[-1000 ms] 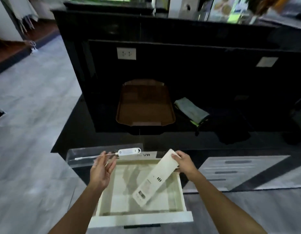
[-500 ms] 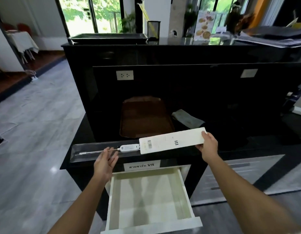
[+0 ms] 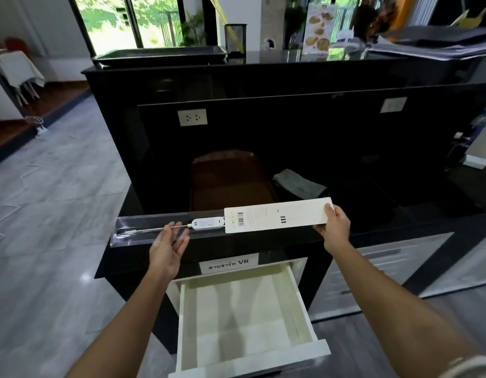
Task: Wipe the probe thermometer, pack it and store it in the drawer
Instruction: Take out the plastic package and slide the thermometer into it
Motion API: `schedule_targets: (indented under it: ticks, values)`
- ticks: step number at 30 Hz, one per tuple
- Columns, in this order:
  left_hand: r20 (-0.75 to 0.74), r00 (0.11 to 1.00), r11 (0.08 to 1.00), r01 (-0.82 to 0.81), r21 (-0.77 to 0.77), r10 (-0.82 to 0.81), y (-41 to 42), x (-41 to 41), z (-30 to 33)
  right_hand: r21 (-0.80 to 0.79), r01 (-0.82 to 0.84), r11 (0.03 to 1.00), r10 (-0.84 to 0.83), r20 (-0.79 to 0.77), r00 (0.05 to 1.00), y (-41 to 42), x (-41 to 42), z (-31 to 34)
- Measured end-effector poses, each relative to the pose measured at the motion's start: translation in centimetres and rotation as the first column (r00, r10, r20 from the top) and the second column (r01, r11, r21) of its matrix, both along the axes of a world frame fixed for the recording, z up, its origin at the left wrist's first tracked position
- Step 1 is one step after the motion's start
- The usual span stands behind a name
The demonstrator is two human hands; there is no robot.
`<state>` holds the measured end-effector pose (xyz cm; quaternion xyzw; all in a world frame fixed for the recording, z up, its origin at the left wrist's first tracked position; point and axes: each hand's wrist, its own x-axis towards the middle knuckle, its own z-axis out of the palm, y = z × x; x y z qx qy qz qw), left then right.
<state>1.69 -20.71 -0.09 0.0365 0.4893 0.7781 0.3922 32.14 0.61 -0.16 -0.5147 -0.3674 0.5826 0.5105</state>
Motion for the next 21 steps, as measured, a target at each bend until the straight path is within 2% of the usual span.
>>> schedule_targets:
  ticks: [10, 21]
  values:
    - [0.006, 1.000, 0.997, -0.028, 0.069, 0.027, 0.9, -0.3, 0.5, 0.014, 0.005, 1.000, -0.006, 0.013, 1.000, 1.4, 0.7, -0.1]
    - [0.006, 0.999, 0.998, 0.043, 0.055, -0.043, 1.3, 0.5, 0.3, 0.019, 0.041, 0.999, -0.041, 0.000, 0.999, 1.5, 1.1, 0.3]
